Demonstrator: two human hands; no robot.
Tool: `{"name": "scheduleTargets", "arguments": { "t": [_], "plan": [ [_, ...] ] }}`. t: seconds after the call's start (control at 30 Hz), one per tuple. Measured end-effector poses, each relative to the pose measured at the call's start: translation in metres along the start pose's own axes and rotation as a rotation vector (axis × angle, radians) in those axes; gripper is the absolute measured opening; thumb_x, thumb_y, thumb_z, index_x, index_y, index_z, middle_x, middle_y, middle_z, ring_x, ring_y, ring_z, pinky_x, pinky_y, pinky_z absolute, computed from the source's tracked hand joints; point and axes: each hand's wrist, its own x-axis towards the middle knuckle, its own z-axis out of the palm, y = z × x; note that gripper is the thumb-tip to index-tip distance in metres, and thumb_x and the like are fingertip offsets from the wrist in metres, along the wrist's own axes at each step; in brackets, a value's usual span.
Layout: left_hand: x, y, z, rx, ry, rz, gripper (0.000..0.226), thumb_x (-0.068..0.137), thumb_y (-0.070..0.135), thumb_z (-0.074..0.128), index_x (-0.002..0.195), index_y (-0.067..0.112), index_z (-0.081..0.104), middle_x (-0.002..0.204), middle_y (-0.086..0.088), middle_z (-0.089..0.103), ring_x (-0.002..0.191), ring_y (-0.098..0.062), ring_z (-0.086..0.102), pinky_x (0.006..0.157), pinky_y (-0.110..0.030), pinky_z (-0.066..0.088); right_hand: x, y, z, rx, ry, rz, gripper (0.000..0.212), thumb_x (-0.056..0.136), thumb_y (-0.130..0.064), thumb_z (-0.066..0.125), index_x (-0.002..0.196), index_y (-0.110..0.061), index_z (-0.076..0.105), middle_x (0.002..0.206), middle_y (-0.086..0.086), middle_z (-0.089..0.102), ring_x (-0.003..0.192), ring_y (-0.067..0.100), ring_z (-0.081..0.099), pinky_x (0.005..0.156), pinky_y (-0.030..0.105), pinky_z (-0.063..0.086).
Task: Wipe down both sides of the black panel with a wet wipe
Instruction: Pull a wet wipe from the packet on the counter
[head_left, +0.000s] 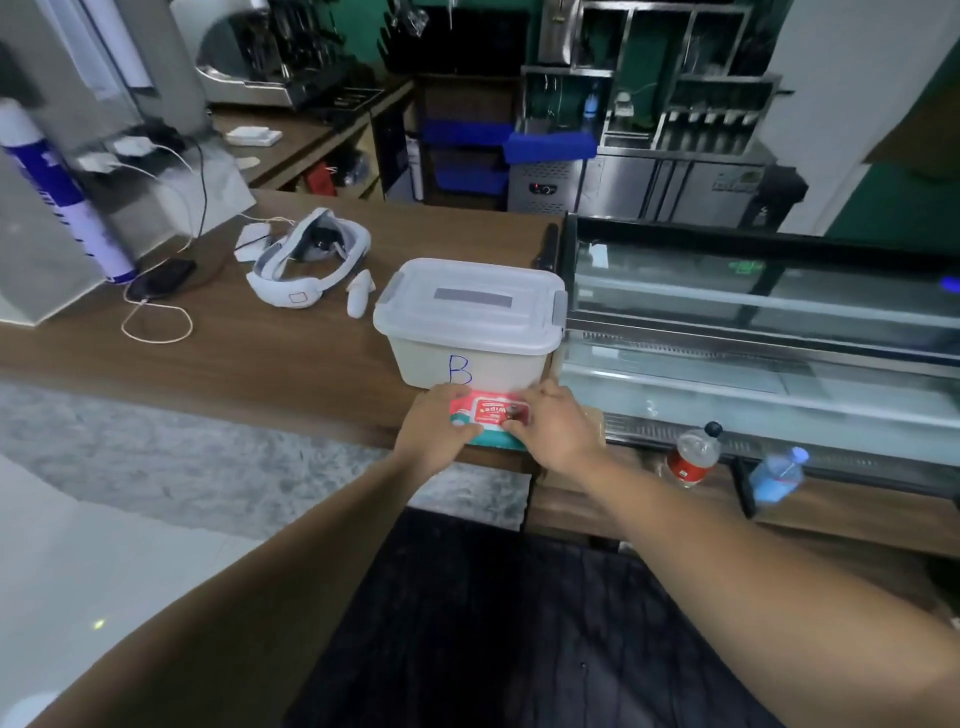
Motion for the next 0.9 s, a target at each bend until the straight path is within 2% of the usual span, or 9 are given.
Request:
{"name": "scheduleTargets", "arguments": {
  "t": [0.17,0.33,0.47,0.57,0.63,0.77,0.83,0.9],
  "plan": [
    [0.014,-0.008,0.009,0.017,-0.052,0.068,0.065,0.086,0.032,0.084,0.145,0.026,0.057,0.135,0.006,0.062,0.124,-0.017,0.053,0.106,-0.039,0.048,0.019,0.002,0.015,-0.063,-0.004,0.02,0.055,0.097,-0.05,0.067,0.145,-0.024,0.06,0.131,0.007,0.052,0.124,0.029,0.047,0.108,0.038,0.041],
    [0.022,-0.016,0.009,0.051,-0.096,0.105,0.07,0.087,0.035,0.084,0.149,0.027,0.054,0.14,0.006,0.062,0.121,-0.015,0.052,0.103,-0.032,0.045,0.029,0.003,0.019,-0.024,-0.009,0.065,0.053,0.093,-0.052,0.072,0.142,-0.033,0.062,0.123,0.003,0.051,0.121,0.025,0.046,0.103,0.037,0.041],
    [0.026,-0.018,0.007,0.048,-0.133,0.106,0.078,0.084,0.038,0.086,0.152,0.025,0.051,0.145,0.004,0.06,0.125,-0.017,0.056,0.108,-0.035,0.046,0.029,0.003,0.021,0.003,0.012,0.064,0.047,0.091,-0.05,0.075,0.135,-0.038,0.063,0.118,-0.001,0.049,0.117,0.023,0.047,0.102,0.039,0.043],
    [0.027,-0.017,0.005,0.025,-0.15,0.108,0.074,0.084,0.039,0.087,0.149,0.027,0.054,0.141,0.006,0.063,0.122,-0.016,0.059,0.105,-0.033,0.047,0.025,0.001,0.022,0.063,0.05,0.044,0.039,0.089,-0.044,0.078,0.124,-0.042,0.061,0.113,-0.003,0.049,0.113,0.022,0.047,0.099,0.04,0.043],
    [0.027,-0.014,0.004,0.019,-0.158,0.132,0.065,0.084,0.038,0.086,0.142,0.028,0.059,0.132,0.006,0.068,0.116,-0.016,0.063,0.098,-0.031,0.048,0.022,0.0,0.02,0.085,0.082,0.009,0.037,0.087,-0.041,0.079,0.118,-0.042,0.059,0.109,-0.005,0.049,0.109,0.02,0.047,0.096,0.039,0.041],
    [0.026,-0.011,-0.001,0.011,-0.194,0.134,0.056,0.084,0.034,0.082,0.137,0.033,0.061,0.125,0.01,0.07,0.109,-0.013,0.065,0.092,-0.029,0.05,0.011,0.0,0.018,0.085,0.162,-0.119,0.036,0.086,-0.03,0.08,0.111,-0.039,0.056,0.11,-0.009,0.049,0.107,0.016,0.046,0.09,0.034,0.036],
    [0.027,-0.014,-0.004,-0.009,-0.223,0.088,0.058,0.084,0.026,0.08,0.137,0.036,0.059,0.124,0.013,0.07,0.106,-0.008,0.064,0.084,-0.02,0.047,0.003,0.003,0.018,0.056,0.185,-0.194,0.034,0.087,-0.024,0.08,0.113,-0.029,0.06,0.114,-0.007,0.052,0.108,0.018,0.048,0.091,0.033,0.038],
    [0.027,-0.017,-0.006,-0.063,-0.248,0.034,0.059,0.084,0.015,0.076,0.137,0.037,0.06,0.124,0.013,0.069,0.108,-0.008,0.064,0.08,-0.018,0.046,-0.007,0.007,0.019,0.035,0.175,-0.261,0.029,0.088,-0.023,0.079,0.112,-0.019,0.065,0.114,-0.004,0.055,0.108,0.021,0.051,0.092,0.037,0.045]
  ]
}}
